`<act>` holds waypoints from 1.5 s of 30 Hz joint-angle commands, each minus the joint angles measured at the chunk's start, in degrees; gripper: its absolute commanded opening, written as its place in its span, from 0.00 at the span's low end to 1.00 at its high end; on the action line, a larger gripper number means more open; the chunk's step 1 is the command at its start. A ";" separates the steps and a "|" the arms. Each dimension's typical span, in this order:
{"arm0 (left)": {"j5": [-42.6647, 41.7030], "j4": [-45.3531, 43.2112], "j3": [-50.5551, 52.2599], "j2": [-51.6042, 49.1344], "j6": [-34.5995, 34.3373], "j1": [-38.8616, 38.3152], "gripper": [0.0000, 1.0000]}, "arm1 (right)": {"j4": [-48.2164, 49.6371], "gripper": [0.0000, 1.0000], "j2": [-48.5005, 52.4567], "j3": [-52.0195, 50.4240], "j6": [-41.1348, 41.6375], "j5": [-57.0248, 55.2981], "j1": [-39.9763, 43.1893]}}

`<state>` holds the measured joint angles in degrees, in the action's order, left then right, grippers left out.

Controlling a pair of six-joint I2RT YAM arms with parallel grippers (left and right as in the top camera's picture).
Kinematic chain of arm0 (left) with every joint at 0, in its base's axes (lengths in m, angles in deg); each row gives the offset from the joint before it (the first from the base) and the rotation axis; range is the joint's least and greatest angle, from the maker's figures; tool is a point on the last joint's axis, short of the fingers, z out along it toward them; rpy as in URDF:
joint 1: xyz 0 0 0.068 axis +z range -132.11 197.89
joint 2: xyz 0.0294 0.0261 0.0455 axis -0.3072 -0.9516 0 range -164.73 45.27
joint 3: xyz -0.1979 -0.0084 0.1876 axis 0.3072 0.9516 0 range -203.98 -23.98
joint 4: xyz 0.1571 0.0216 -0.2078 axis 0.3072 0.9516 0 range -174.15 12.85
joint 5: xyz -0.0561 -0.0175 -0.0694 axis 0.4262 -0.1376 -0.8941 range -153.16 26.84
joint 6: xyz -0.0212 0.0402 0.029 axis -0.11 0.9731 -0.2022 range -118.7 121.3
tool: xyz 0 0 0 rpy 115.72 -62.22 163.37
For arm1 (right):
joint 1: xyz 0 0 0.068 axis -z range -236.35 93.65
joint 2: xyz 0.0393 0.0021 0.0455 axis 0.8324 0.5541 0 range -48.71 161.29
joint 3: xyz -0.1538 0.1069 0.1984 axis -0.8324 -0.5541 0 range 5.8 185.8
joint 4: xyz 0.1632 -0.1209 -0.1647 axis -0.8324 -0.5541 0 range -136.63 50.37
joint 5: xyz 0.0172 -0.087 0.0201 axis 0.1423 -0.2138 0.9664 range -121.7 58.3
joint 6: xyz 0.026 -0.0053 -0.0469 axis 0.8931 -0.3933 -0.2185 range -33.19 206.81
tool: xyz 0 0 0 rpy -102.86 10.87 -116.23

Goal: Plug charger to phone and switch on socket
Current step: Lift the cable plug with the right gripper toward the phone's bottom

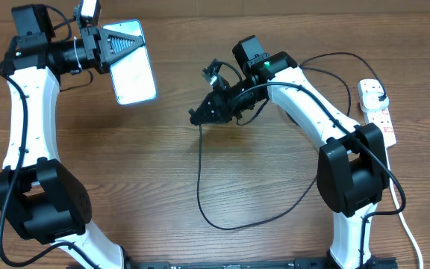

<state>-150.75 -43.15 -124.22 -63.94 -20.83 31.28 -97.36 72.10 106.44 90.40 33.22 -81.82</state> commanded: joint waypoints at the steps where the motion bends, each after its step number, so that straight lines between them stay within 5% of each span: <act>1: -0.44 -7.30 -1.25 1.29 -13.40 0.22 0.05 | 3.21 0.04 -1.66 1.62 -2.27 14.32 0.33; 12: 14.47 -28.24 -1.22 1.29 -38.84 0.09 0.04 | 21.03 0.04 -1.66 1.62 15.45 19.65 0.33; 30: 24.13 -48.78 -1.22 1.29 -54.73 -0.76 0.04 | 84.50 0.04 -1.66 1.62 78.23 15.32 0.31; 38: 24.55 -55.89 -1.22 1.29 -61.18 -3.45 0.04 | 93.96 0.04 -1.66 1.62 87.84 13.46 0.24; 45: 24.35 -55.89 -1.22 1.29 -61.90 -5.11 0.04 | 96.24 0.04 -1.66 1.62 88.15 12.17 0.00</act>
<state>-126.69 -98.39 -124.20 -63.94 -81.33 26.60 -1.65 72.00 107.16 177.33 46.77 -81.85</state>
